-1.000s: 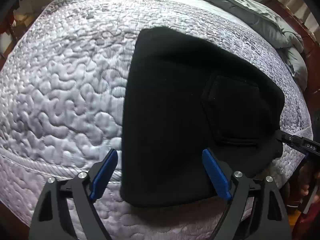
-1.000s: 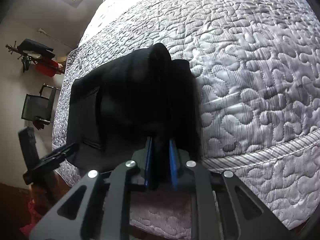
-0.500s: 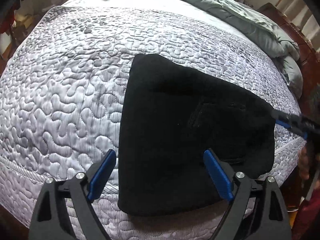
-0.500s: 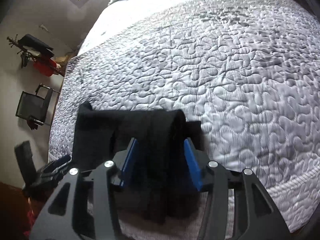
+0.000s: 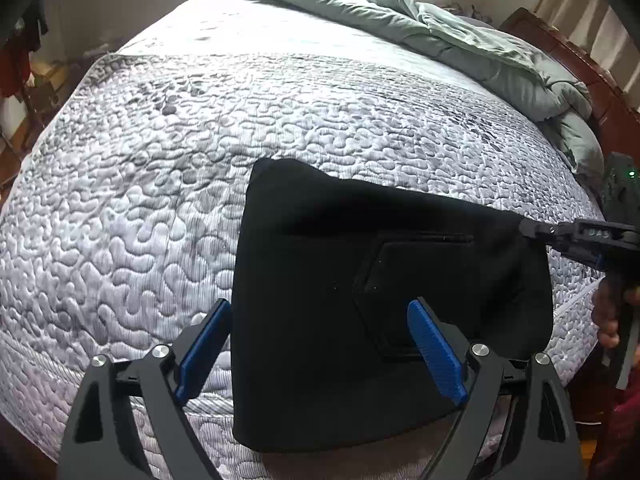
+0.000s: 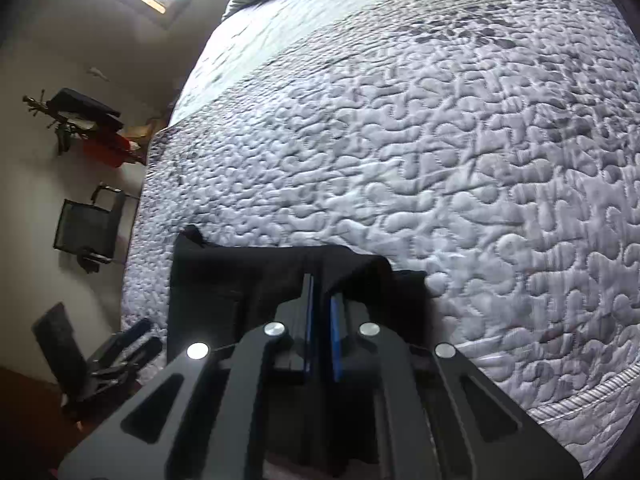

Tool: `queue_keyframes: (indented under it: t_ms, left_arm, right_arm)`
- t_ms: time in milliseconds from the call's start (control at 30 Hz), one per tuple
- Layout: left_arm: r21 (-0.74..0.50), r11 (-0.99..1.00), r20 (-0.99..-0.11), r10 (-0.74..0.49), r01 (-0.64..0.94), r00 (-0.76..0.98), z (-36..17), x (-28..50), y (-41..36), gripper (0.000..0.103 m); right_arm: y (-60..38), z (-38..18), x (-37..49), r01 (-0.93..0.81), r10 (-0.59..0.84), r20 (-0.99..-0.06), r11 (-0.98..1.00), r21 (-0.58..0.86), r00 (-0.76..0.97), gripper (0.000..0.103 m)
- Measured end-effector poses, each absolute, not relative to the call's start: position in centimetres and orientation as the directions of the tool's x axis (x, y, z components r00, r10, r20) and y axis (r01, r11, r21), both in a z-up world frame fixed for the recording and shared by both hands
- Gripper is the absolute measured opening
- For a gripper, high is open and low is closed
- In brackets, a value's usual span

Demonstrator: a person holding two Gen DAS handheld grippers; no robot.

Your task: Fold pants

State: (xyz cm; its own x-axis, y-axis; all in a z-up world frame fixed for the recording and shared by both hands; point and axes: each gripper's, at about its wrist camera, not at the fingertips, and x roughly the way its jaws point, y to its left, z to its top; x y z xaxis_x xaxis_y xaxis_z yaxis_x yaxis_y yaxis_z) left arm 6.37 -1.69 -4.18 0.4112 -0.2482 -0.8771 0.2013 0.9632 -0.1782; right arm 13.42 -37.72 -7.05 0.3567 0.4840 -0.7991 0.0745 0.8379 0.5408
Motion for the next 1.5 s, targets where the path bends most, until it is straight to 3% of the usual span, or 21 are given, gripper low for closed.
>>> queue_keyframes:
  t_ms: [300, 400, 467, 567, 667, 900, 1000, 1033, 1333, 1500]
  left_arm:
    - [-0.181, 0.957, -0.872, -0.263, 0.228, 0.413, -4.0, 7.0, -1.8, 0.09]
    - [-0.182, 0.956, -0.871, -0.265, 0.23, 0.413, -4.0, 7.1, -1.6, 0.09]
    - [-0.184, 0.956, -0.87, -0.266, 0.227, 0.415, -4.0, 7.1, -1.6, 0.09]
    - [-0.183, 0.956, -0.871, -0.265, 0.227, 0.414, -4.1, 7.0, -1.5, 0.09]
    - [-0.175, 0.958, -0.876, -0.257, 0.227, 0.409, -4.2, 7.0, -1.5, 0.09]
    - [-0.154, 0.96, -0.872, -0.244, 0.236, 0.424, -3.6, 6.2, -1.8, 0.09]
    - [-0.153, 0.959, -0.877, -0.242, 0.237, 0.416, -3.6, 6.1, -1.8, 0.09]
    - [-0.151, 0.96, -0.879, -0.239, 0.234, 0.414, -3.6, 6.0, -1.8, 0.09]
    - [-0.201, 0.963, -0.898, -0.254, 0.178, 0.359, -4.9, 5.9, -0.6, 0.09]
    - [-0.237, 0.962, -0.916, -0.268, 0.138, 0.3, -6.4, 6.3, 0.6, 0.09]
  right_arm:
    - [-37.1, -9.3, 13.9, 0.07, 0.4, -0.852, 0.892, 0.447, 0.338, 0.008]
    - [-37.2, -7.8, 12.9, 0.044, 0.423, -0.838, 0.885, 0.464, 0.344, 0.018]
    - [-37.2, -6.8, 11.7, 0.029, 0.416, -0.843, 0.891, 0.452, 0.342, 0.038]
    - [-37.1, -6.2, 9.4, 0.021, 0.424, -0.844, 0.89, 0.456, 0.329, 0.054]
    - [-36.7, -6.5, 7.2, 0.02, 0.443, -0.847, 0.883, 0.469, 0.294, 0.058]
    - [-34.9, -8.4, 5.0, 0.014, 0.482, -0.843, 0.866, 0.499, 0.239, 0.055]
    - [-35.0, -8.8, 5.2, 0.04, 0.483, -0.841, 0.861, 0.506, 0.245, 0.027]
    - [-35.2, -8.8, 5.3, 0.051, 0.482, -0.84, 0.86, 0.508, 0.248, 0.012]
    - [-35.5, -7.1, 4.4, 0.025, 0.44, -0.855, 0.886, 0.464, 0.276, 0.006]
    - [-35.4, -10.2, 4.6, 0.06, 0.369, -0.902, 0.919, 0.391, 0.225, 0.005]
